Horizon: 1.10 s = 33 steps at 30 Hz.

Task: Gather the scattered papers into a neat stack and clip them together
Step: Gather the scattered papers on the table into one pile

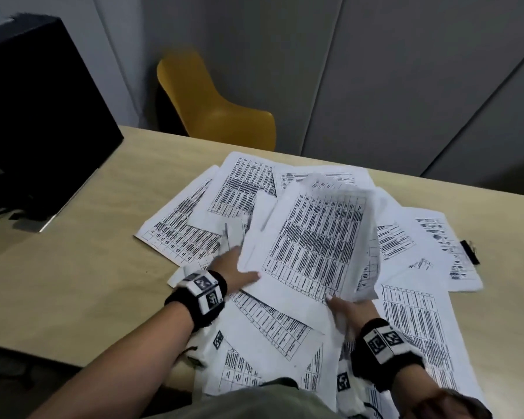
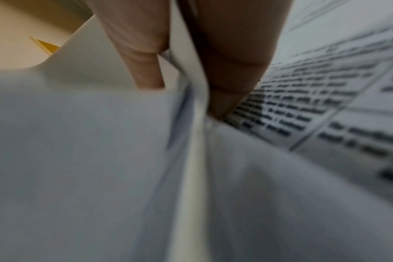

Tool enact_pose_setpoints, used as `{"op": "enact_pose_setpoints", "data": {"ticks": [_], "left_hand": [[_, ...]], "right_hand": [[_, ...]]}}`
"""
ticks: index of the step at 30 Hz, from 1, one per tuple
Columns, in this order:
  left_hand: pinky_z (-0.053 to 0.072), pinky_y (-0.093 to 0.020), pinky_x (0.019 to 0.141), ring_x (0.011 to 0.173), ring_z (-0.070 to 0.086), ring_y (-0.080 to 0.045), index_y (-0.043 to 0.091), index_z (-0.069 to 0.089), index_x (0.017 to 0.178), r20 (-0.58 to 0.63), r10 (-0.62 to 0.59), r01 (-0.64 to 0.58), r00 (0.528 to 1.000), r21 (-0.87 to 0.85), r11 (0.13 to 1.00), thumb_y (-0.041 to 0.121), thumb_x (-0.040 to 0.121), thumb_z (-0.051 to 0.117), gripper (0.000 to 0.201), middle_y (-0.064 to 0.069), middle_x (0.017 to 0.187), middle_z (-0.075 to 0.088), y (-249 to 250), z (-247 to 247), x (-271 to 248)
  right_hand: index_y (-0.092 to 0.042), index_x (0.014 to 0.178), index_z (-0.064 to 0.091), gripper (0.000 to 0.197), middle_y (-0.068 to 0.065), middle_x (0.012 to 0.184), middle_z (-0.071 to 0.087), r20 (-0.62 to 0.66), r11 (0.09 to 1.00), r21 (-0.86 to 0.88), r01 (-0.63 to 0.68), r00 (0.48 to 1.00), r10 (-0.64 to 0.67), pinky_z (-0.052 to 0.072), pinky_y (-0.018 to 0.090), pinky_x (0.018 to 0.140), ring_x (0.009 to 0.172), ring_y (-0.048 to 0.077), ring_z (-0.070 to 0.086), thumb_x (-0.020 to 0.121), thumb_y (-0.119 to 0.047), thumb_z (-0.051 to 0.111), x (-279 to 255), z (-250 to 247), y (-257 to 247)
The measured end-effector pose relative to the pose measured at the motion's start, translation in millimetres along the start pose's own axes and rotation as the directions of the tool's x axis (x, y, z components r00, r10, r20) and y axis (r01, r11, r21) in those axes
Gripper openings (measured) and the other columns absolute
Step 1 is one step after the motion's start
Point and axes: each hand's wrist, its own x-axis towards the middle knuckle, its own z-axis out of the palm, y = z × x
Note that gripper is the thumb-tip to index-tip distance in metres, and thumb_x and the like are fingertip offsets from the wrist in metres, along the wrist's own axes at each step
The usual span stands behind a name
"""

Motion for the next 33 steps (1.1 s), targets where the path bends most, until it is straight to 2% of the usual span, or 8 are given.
{"op": "enact_pose_setpoints", "data": {"ticks": [6, 9, 14, 17, 21, 26, 29, 33], "left_hand": [[0.049, -0.028, 0.077, 0.073, 0.058, -0.018, 0.021, 0.057, 0.079, -0.055, -0.009, 0.005, 0.998, -0.082, 0.997, -0.001, 0.071, 0.073, 0.028, 0.001, 0.071, 0.061, -25.0, -30.3, 22.3], [0.054, -0.030, 0.066, 0.058, 0.057, -0.014, 0.019, 0.060, 0.074, 0.003, 0.001, -0.001, 1.000, -0.141, 0.990, -0.005, 0.071, 0.071, 0.027, 0.000, 0.063, 0.060, -28.8, -18.8, 25.0], [0.045, -0.022, 0.065, 0.073, 0.058, -0.019, 0.014, 0.064, 0.094, -0.243, -0.012, -0.029, 0.970, -0.166, 0.986, 0.001, 0.079, 0.062, 0.019, -0.003, 0.081, 0.064, -25.7, -21.7, 37.3], [0.047, -0.037, 0.090, 0.106, 0.055, -0.030, 0.015, 0.051, 0.121, -0.489, -0.082, 0.029, 0.868, -0.115, 0.993, 0.013, 0.079, 0.065, 0.045, -0.013, 0.119, 0.059, -30.5, -48.4, 58.4], [0.015, -0.055, 0.112, 0.142, 0.007, -0.039, 0.020, 0.014, 0.146, -0.529, -0.218, 0.293, 0.820, 0.060, 0.954, 0.045, 0.078, 0.063, 0.087, -0.018, 0.153, 0.018, -38.8, -75.5, 80.2], [0.002, -0.062, 0.111, 0.142, -0.004, -0.045, 0.026, -0.002, 0.148, -0.407, -0.405, 0.483, 0.818, 0.105, 0.869, 0.075, 0.070, 0.047, 0.105, -0.020, 0.157, -0.003, -49.5, -84.1, 96.0], [0.010, -0.059, 0.110, 0.141, 0.008, -0.041, 0.025, 0.008, 0.146, -0.413, -0.322, 0.440, 0.852, 0.229, 0.869, 0.076, 0.071, 0.041, 0.097, -0.019, 0.155, 0.009, -48.1, -73.9, 96.3], [0.023, -0.051, 0.107, 0.131, 0.028, -0.037, 0.017, 0.028, 0.137, -0.474, -0.206, 0.354, 0.856, 0.248, 0.902, 0.067, 0.074, 0.051, 0.083, -0.020, 0.140, 0.033, -35.7, -74.6, 95.8]], "right_hand": [[-0.001, 0.073, 0.058, 0.024, 0.008, 0.054, 0.061, -0.013, 0.993, -0.083, -0.079, 0.997, 0.078, 0.036, 0.016, 0.038, 0.042, 0.017, 0.054, 0.077, -0.019, 0.073, -6.7, -6.9, 0.4], [0.003, 0.082, 0.063, 0.019, 0.011, 0.067, 0.062, 0.029, 0.987, -0.154, -0.051, 0.998, 0.056, 0.039, 0.014, 0.035, 0.049, 0.018, 0.056, 0.076, -0.012, 0.074, -8.3, -5.6, -6.3], [0.010, 0.094, 0.064, 0.029, 0.010, 0.061, 0.063, -0.011, 0.985, -0.129, -0.115, 0.993, 0.114, 0.040, 0.018, 0.036, 0.044, 0.021, 0.057, 0.075, -0.010, 0.074, -10.3, -5.6, -6.9], [0.006, 0.081, 0.060, 0.018, 0.010, 0.062, 0.059, -0.035, 0.983, -0.089, -0.159, 0.987, 0.156, 0.038, 0.018, 0.040, 0.050, 0.021, 0.054, 0.078, -0.009, 0.070, -12.5, -9.4, -3.0], [-0.004, 0.064, 0.051, 0.023, 0.006, 0.064, 0.055, -0.031, 0.988, -0.039, -0.148, 0.989, 0.147, 0.037, 0.018, 0.036, 0.056, 0.020, 0.050, 0.080, -0.006, 0.068, -17.0, -11.9, -6.6], [-0.002, 0.063, 0.051, 0.024, 0.007, 0.062, 0.054, -0.038, 0.986, -0.060, -0.158, 0.987, 0.156, 0.036, 0.021, 0.041, 0.055, 0.019, 0.049, 0.079, -0.004, 0.068, -17.0, -11.1, -10.3], [-0.001, 0.062, 0.052, 0.023, 0.007, 0.060, 0.054, -0.049, 0.987, -0.053, -0.153, 0.987, 0.151, 0.037, 0.016, 0.031, 0.054, 0.019, 0.049, 0.079, -0.002, 0.067, -13.2, -12.8, -9.4], [-0.001, 0.068, 0.059, 0.019, 0.006, 0.053, 0.057, -0.068, 0.982, -0.064, -0.176, 0.983, 0.171, 0.036, 0.023, 0.048, 0.053, 0.020, 0.051, 0.074, -0.010, 0.074, -7.8, -11.5, -5.7]]}}
